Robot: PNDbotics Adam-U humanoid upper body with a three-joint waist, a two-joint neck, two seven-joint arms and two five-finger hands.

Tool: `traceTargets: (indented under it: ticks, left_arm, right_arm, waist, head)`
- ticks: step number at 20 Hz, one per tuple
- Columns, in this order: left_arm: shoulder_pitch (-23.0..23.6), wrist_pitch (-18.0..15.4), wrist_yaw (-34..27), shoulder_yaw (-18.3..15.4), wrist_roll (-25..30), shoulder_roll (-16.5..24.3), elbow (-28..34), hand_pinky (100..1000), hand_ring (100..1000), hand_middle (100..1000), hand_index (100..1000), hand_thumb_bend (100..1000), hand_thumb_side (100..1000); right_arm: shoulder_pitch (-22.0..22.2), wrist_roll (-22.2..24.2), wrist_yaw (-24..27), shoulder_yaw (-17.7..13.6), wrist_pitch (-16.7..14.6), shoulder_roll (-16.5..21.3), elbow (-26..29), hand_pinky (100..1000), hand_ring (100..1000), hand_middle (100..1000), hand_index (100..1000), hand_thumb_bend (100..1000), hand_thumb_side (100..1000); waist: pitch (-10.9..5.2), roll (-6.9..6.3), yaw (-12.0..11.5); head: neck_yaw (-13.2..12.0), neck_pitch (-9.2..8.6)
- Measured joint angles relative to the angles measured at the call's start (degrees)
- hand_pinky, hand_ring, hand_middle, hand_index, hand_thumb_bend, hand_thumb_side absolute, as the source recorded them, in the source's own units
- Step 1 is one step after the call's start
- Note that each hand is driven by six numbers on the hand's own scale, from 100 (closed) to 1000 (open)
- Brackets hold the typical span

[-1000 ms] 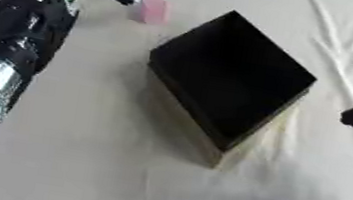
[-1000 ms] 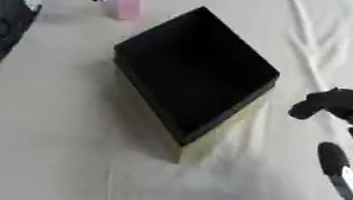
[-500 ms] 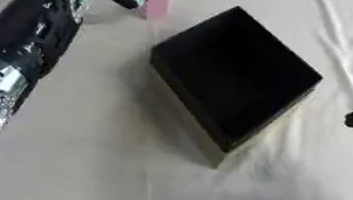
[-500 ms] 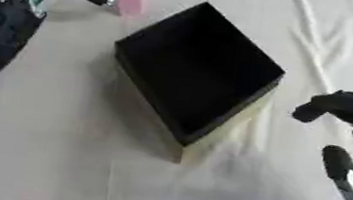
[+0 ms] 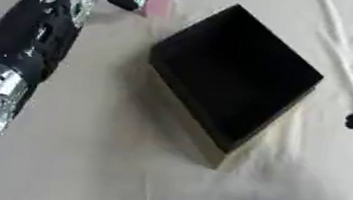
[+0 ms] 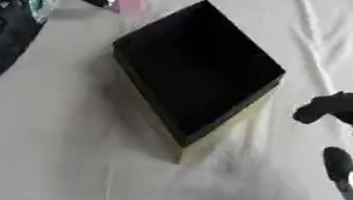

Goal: Pick up objects on the table and place them in the box.

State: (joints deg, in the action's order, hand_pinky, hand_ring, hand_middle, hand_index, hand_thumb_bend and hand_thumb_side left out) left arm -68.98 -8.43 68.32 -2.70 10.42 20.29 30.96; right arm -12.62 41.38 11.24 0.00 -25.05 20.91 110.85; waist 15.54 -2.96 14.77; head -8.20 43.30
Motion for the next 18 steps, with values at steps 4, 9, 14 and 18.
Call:
traceTargets:
  ticks: [4,9,14,18]
  left_arm:
    - [0.0,-0.9,-1.2,0.0,2.0,0.0,-0.1,696,657,683,853,100,625]
    - [-0.4,-1.6,-2.3,0.0,3.8,0.8,0.0,702,658,685,856,100,706]
    - [-1.5,-2.4,-4.2,0.0,4.3,1.5,1.3,697,652,679,854,100,780]
    - [-1.6,-2.8,-4.9,0.2,4.5,1.5,2.0,698,655,681,853,100,838]
  right_arm:
    - [0.0,0.0,0.0,0.0,0.0,0.0,-0.1,748,699,628,849,100,405]
    - [0.0,0.0,0.0,0.0,0.0,0.0,-0.3,749,700,629,849,100,404]
    - [0.1,0.0,0.0,-0.1,0.0,0.0,-0.4,749,700,629,850,100,404]
    - [0.1,0.0,0.0,-0.1,0.0,0.0,-0.6,749,700,629,850,100,405]
  waist:
    - [-0.01,0.0,0.0]
    - [-0.53,-0.07,-0.5]
    - [-0.94,-0.08,-0.8]
    - [-0.95,-0.08,-0.7]
  head:
    - [-0.1,0.06]
    - [-0.2,0.5]
    - [-0.2,0.51]
    - [-0.2,0.51]
